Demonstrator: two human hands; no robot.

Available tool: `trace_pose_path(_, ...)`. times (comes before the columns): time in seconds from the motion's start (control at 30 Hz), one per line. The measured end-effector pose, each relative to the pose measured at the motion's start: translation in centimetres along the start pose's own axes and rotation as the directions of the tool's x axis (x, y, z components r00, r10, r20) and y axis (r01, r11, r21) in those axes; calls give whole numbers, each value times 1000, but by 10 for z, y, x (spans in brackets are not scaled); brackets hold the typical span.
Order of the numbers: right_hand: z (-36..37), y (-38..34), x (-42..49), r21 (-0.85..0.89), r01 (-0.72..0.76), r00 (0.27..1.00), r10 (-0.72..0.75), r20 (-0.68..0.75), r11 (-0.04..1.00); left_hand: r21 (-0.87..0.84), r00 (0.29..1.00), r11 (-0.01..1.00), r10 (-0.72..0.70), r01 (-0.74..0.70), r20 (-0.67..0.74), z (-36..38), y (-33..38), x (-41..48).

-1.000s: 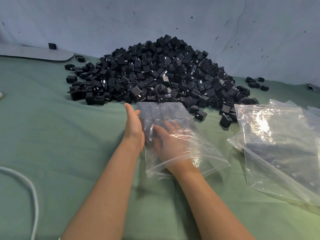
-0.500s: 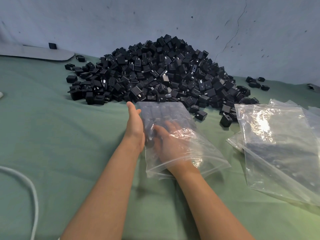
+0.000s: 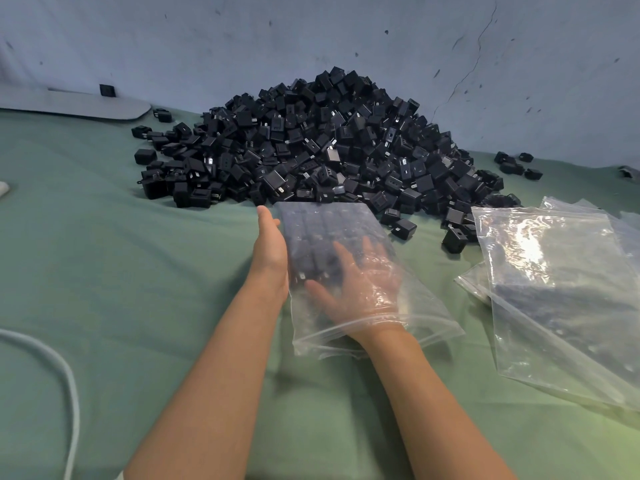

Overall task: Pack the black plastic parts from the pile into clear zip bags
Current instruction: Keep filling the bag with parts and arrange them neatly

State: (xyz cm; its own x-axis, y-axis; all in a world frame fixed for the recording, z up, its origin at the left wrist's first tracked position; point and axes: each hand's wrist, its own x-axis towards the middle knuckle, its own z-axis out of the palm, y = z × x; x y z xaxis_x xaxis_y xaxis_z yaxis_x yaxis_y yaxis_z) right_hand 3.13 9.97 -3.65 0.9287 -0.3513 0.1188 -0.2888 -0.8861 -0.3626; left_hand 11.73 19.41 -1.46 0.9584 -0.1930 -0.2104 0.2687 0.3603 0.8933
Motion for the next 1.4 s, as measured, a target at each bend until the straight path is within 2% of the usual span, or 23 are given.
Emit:
trace_pose_path(0.23, 1, -8, 2, 33, -14, 995, 11, 101, 999, -39, 998, 999, -4, 6, 58, 1, 2, -2)
trace_pose_path(0.57, -9, -20, -2, -12, -8, 994, 9, 106, 1000, -11, 997, 1000, -21, 22, 80, 1, 0, -1)
trace_pose_path(1.03, -8, -17, -1, 69, -23, 992, 14, 122, 997, 3, 997, 1000, -18, 18, 72, 0, 0, 0)
trace_pose_path(1.17, -8, -10, -1, 19, -18, 996, 16, 93, 1000, 48, 998, 999, -7, 4, 60, 1, -1, -1)
trace_pose_path(1.4, -6, -7, -2, 71, 1, 999, -4, 50, 998, 52, 998, 999, -14, 11, 66, 0, -3, -1)
